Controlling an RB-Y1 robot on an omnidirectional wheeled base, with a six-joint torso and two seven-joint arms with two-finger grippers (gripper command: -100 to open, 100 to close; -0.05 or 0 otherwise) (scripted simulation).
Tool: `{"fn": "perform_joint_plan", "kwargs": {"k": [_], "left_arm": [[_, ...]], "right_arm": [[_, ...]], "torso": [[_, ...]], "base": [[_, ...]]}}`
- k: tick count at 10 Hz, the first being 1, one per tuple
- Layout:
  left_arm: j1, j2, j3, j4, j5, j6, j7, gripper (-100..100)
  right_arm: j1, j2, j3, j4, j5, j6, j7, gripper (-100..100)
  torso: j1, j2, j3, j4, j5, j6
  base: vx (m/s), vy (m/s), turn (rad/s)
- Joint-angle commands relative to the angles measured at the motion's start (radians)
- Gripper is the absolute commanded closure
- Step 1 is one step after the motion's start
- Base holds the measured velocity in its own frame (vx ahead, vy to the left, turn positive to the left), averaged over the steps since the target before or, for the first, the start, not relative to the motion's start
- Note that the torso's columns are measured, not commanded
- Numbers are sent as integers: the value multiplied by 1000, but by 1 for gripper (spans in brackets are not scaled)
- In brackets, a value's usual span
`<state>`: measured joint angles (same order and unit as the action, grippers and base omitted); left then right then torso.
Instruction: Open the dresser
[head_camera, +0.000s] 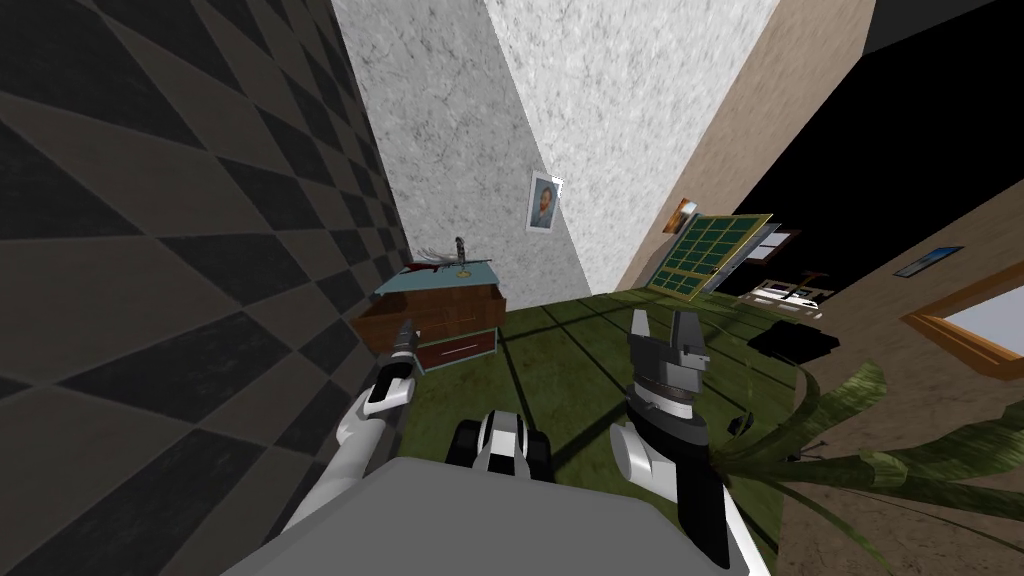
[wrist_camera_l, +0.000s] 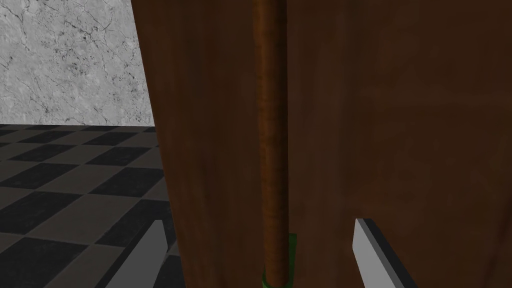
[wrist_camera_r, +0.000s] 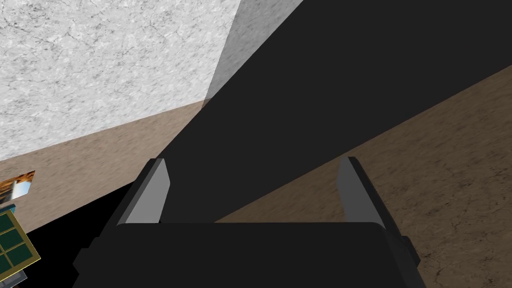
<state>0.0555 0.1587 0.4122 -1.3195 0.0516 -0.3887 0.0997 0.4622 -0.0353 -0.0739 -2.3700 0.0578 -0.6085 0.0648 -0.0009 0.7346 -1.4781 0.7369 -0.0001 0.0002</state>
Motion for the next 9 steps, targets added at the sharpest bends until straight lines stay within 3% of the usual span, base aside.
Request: {"fn": "perform_joint_plan", "kwargs": {"k": [1,5,6,7,9], "left_arm": [[-21,23,7,-29,3,59,7,-100],[-46,56,17,-79,8,142,18,-100],[-39,48,15,-76,7,131,16,-100],[-39,48,15,-78,7,138,17,0],[-38,48,15,-77,7,138,17,0]], "right_arm": [[0,0,0,0,0,0,0,0],[0,0,0,0,0,0,0,0],[0,0,0,0,0,0,0,0],[0,0,0,0,0,0,0,0],[0,0,0,0,0,0,0,0]], "torso": [[0,3,2,1,0,0],[1,4,3,1,0,0],[0,4,2,2,-1,0],[0,3,2,2,-1,0],[1,3,2,1,0,0]], "base": [[-27,-36,-5],[-36,-27,1],[-15,-10,-1],[0,0,0],[0,0,0]]}}
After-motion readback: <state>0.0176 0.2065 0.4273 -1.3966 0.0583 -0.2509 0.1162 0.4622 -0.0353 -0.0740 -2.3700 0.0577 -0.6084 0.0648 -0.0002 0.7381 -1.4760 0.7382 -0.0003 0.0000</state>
